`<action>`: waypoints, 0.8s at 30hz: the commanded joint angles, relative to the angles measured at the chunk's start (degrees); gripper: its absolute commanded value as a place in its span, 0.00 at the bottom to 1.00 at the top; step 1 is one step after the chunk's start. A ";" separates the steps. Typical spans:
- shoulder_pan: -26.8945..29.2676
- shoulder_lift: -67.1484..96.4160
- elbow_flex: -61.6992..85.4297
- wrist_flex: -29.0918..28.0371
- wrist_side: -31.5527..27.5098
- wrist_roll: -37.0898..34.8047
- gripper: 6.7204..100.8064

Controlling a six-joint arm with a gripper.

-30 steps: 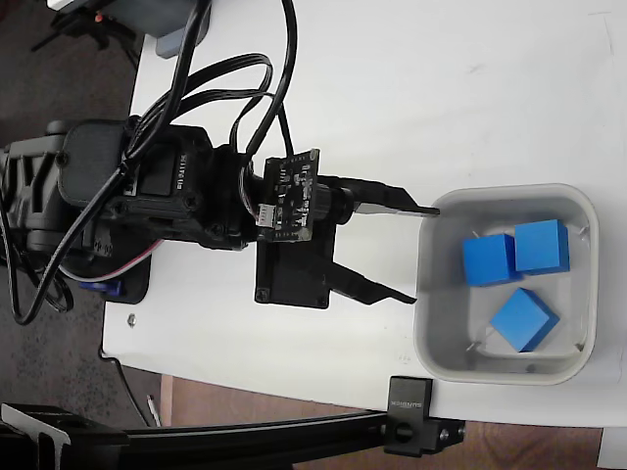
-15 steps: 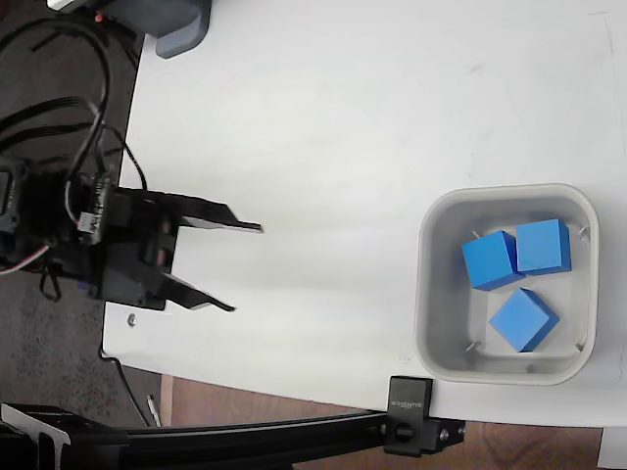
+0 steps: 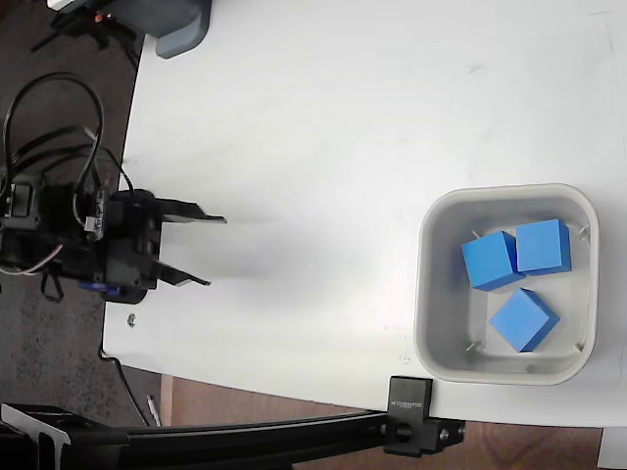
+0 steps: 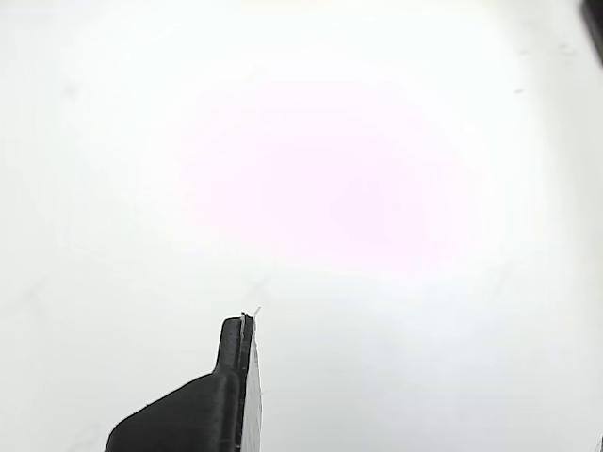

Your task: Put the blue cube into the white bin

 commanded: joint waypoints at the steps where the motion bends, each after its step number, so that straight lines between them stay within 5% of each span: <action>1: -4.48 2.02 0.26 -1.76 7.03 -0.44 0.99; 9: -5.27 2.02 3.16 -1.93 11.60 1.85 0.99; 24: -5.19 2.11 2.99 -1.41 9.49 0.79 0.99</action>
